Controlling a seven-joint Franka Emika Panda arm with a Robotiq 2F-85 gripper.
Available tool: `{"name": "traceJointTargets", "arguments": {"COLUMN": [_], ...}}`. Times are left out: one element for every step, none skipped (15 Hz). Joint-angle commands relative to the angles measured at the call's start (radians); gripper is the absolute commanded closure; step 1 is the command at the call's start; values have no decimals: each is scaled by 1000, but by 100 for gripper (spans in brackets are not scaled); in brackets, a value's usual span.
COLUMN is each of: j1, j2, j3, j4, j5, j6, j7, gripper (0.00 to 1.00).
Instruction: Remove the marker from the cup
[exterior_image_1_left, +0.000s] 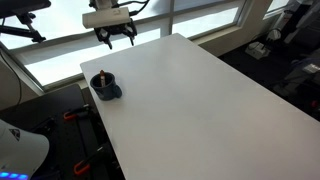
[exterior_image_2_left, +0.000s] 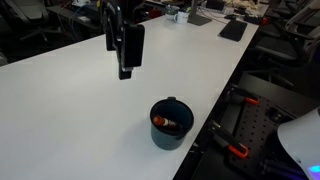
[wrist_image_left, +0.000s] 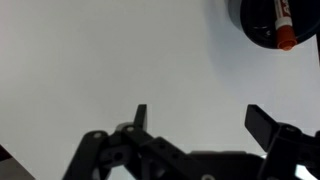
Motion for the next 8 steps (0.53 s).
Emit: {"name": "traceJointTargets", "arguments": {"j1": [66,95,119,143,165,163,154,151], "j2": [-39,-46,-61,-80,-103,-59,-68,-71], "j3": [-26,-39,-50,-63,-82,-97,-94,-103], "j4": [-123,-150,-171,-190,-210,-153,-160,-158], "j5": [216,321,411,500,586,613,669,702], "j6": [136,162,169,165,154,127,122,116], "j7": [-185,-275,-351,-428,-510,-552,-618,-661], "gripper": [0,0,0,0,0,0,0,0]}}
